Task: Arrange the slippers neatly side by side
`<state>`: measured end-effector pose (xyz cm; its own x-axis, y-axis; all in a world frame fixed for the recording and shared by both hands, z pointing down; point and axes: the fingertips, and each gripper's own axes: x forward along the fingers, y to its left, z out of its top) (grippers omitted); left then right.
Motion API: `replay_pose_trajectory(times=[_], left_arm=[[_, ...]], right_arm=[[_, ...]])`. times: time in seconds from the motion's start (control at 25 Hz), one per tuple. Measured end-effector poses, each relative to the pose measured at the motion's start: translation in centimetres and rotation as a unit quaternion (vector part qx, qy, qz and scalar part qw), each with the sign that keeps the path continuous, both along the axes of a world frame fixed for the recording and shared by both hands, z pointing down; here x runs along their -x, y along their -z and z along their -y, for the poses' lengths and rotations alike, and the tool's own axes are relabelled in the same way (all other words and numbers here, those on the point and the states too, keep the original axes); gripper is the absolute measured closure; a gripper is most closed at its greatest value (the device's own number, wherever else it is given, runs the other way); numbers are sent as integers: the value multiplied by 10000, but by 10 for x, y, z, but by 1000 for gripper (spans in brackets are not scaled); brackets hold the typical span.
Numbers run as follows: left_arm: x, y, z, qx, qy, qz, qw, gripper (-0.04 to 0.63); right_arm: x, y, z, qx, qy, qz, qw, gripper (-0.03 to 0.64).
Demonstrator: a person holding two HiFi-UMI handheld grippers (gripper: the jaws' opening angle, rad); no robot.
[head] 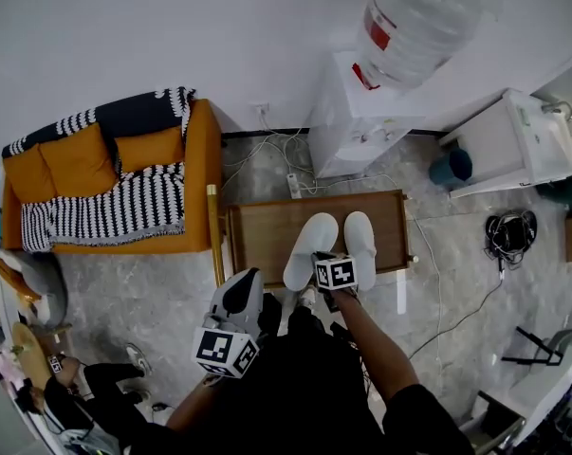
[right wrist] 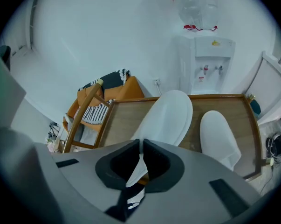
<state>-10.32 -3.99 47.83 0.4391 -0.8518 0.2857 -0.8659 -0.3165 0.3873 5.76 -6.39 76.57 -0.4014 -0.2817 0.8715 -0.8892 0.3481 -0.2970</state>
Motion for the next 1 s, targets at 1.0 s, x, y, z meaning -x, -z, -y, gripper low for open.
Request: replay_pose_trajectory(times=[1.0], left_arm=[[-79,0,-29,54,81,254,9996,583]], right_arm=[[-74,-16,-13,-415,2645,-689,9610,589]])
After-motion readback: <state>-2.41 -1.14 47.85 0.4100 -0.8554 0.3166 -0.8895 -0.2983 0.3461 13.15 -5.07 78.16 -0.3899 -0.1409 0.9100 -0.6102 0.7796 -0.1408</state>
